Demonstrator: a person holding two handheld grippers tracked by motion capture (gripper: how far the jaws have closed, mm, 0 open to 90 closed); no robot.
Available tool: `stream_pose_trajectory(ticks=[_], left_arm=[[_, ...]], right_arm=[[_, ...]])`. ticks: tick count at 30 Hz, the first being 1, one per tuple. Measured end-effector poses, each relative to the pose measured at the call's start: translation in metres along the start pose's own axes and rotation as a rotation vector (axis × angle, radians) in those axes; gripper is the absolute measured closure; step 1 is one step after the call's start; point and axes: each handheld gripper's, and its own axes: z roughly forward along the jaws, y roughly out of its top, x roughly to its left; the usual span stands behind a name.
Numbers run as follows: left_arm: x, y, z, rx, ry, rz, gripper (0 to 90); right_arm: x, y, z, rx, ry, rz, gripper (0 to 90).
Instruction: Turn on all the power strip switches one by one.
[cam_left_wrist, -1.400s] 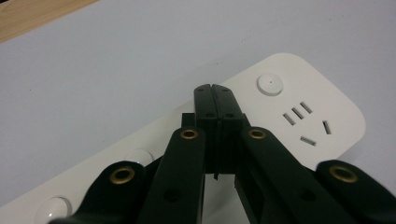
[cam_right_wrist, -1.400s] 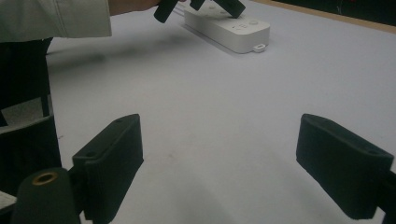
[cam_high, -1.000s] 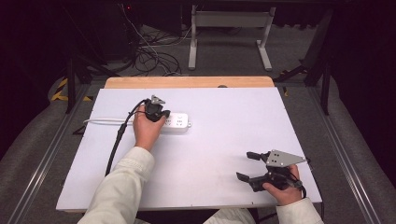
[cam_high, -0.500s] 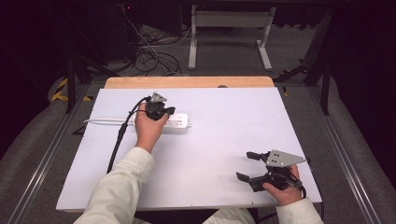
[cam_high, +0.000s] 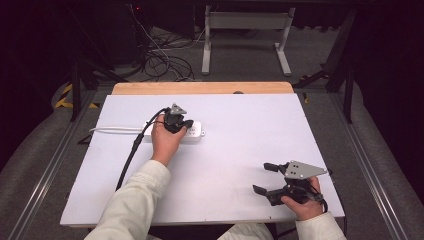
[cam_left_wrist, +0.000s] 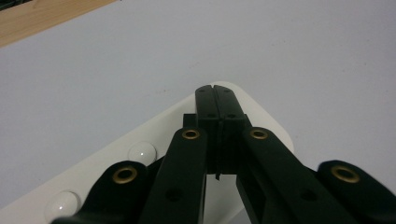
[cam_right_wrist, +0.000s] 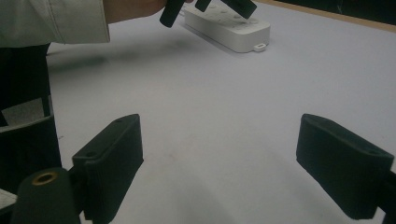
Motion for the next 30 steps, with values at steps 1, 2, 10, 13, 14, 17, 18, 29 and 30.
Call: stream_pose_trajectory(ticks=[1, 2, 10, 13, 14, 17, 18, 29, 30], left_arm=[[0.0, 0.0, 0.0, -0.001, 0.006, -0.001, 89.9], [0.001, 0.0, 0.001, -0.003, 0.013, 0.003, 89.9], [0.001, -0.001, 0.007, -0.019, 0.01, -0.014, 89.9], [0.001, -0.001, 0.008, -0.028, 0.015, -0.016, 89.9], [0.001, -0.001, 0.009, -0.03, 0.016, -0.018, 89.9], [0.001, -0.001, 0.01, -0.037, 0.016, -0.02, 89.9], [0.001, -0.001, 0.01, -0.038, 0.016, -0.019, 89.9], [-0.002, -0.002, 0.013, -0.045, 0.014, -0.028, 90.0], [-0.002, -0.002, 0.013, -0.044, 0.011, -0.03, 90.0]], right_arm=[[0.0, 0.0, 0.0, 0.0, 0.0, -0.001, 15.3], [-0.001, 0.0, 0.0, 0.0, -0.001, 0.001, 15.3], [-0.001, -0.001, 0.0, 0.001, -0.001, 0.003, 15.3], [-0.001, -0.001, 0.0, 0.0, -0.001, 0.006, 15.3], [-0.001, -0.001, 0.0, 0.001, -0.001, 0.006, 15.3], [-0.001, -0.001, 0.0, 0.001, -0.001, 0.006, 15.2], [-0.001, -0.001, 0.0, 0.001, 0.0, 0.004, 15.3], [-0.001, -0.001, -0.001, -0.001, 0.001, 0.005, 15.2], [-0.001, -0.001, -0.001, -0.001, 0.001, 0.005, 15.2]])
